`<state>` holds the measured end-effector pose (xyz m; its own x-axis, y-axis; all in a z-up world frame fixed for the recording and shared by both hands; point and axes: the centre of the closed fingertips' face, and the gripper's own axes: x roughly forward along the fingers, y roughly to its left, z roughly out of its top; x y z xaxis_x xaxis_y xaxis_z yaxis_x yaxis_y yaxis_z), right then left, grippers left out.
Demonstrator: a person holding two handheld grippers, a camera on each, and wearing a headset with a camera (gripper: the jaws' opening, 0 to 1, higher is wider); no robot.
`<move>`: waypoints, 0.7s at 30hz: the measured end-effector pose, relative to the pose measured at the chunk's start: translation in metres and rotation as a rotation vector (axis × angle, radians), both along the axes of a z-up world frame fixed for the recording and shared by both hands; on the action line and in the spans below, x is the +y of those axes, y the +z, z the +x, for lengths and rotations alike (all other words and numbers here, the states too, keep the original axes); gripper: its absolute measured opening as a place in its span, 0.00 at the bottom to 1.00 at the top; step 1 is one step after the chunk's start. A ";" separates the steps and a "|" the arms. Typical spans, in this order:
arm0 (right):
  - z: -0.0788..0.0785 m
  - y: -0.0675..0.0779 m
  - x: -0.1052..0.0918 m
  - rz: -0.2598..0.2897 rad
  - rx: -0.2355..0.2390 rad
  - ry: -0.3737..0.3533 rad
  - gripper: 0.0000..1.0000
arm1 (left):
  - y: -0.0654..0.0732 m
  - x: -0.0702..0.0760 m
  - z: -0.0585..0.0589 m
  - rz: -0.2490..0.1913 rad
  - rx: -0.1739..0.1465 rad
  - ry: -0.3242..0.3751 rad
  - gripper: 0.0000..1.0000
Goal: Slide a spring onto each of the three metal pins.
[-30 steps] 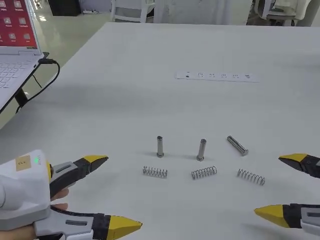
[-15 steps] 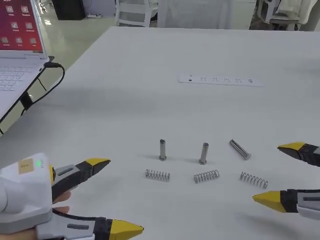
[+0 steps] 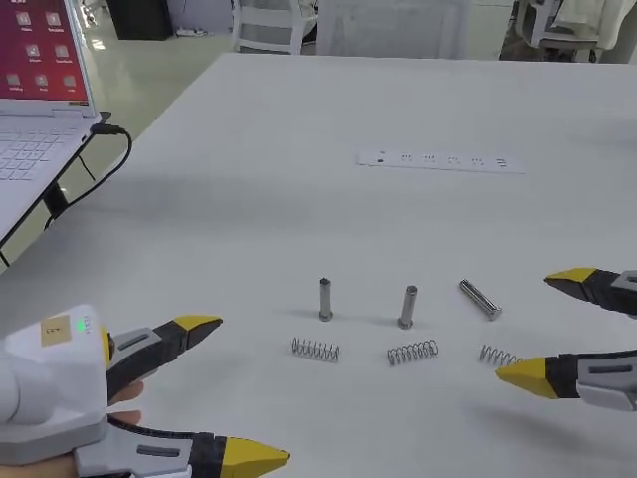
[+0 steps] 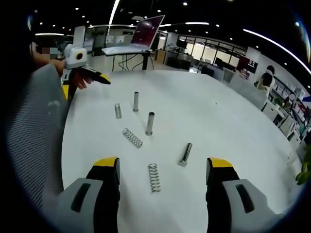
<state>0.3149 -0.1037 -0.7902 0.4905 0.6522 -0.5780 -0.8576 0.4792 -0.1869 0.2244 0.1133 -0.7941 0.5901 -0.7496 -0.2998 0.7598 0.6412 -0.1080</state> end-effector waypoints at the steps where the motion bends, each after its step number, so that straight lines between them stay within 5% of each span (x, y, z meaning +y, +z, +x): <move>1: 0.001 0.000 0.001 -0.003 0.000 0.003 0.72 | 0.000 0.000 0.000 -0.001 0.000 0.001 0.95; 21: 0.027 -0.002 0.016 -0.034 0.014 0.012 0.72 | -0.003 0.003 0.002 -0.002 0.006 0.007 0.95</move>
